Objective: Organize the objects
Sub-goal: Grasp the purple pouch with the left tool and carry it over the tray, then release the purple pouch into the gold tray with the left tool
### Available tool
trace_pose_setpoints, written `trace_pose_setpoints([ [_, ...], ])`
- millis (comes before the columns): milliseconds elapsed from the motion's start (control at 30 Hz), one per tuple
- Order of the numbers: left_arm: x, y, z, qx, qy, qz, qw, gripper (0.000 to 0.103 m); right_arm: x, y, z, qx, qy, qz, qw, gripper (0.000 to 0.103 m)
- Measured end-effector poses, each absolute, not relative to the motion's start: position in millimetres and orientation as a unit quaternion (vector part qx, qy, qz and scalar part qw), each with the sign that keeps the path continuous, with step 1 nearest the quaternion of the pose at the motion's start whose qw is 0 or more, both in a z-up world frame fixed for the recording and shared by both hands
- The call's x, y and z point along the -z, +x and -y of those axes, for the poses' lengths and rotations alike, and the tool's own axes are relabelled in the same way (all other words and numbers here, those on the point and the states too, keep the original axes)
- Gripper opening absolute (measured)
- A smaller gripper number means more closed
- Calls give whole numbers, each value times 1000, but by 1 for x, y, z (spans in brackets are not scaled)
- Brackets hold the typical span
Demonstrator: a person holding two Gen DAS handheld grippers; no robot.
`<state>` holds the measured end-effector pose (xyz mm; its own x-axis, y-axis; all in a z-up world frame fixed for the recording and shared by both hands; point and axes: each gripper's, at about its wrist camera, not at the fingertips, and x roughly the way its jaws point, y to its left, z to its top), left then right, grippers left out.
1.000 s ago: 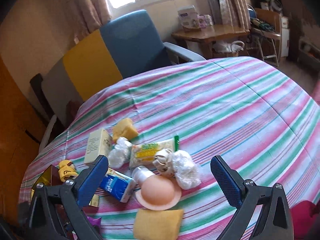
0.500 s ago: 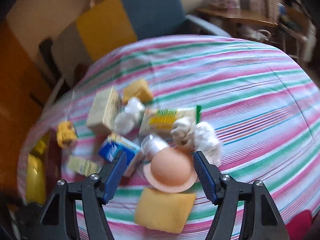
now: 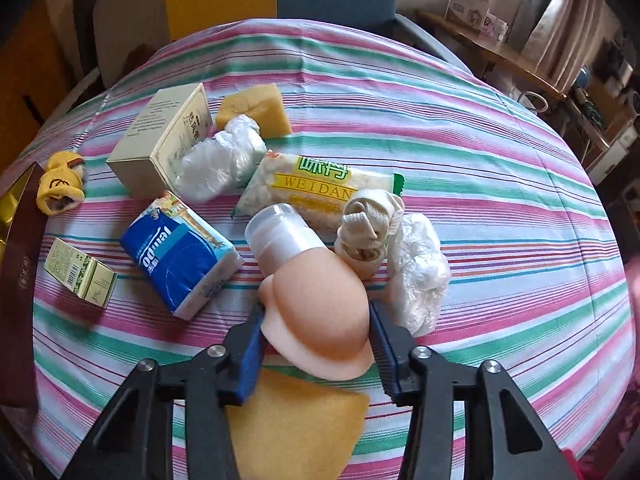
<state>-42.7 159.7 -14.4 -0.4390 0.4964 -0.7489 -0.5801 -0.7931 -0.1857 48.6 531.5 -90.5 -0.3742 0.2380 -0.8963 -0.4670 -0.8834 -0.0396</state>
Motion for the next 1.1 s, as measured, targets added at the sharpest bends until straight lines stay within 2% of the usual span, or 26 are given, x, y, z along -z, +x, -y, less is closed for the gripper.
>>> trace_pose_setpoints([
  [233, 39, -136, -76, -873, -451, -26, 186, 43, 87, 50, -531, -825, -510, -105, 219, 46],
  [467, 68, -189, -66, -869, -470, -37, 153, 45, 88, 47, -525, -827, -509, -102, 215, 46],
  [667, 85, -216, -63, -870, -477, -49, 115, 52, 90, 48, -518, -826, -513, -94, 214, 46],
  [733, 83, -217, -62, -873, -473, -54, 107, 63, 91, 45, -521, -826, -513, -94, 214, 46],
  [767, 80, -215, -61, -874, -470, -55, 106, 64, 91, 45, -521, -826, -512, -95, 214, 46],
  [900, 61, -199, -54, -883, -455, -46, 105, 65, 92, 44, -522, -827, -511, -94, 215, 46],
  [1100, 29, -129, -42, -905, -414, -44, 88, 65, 94, 43, -520, -826, -514, -85, 216, 46],
])
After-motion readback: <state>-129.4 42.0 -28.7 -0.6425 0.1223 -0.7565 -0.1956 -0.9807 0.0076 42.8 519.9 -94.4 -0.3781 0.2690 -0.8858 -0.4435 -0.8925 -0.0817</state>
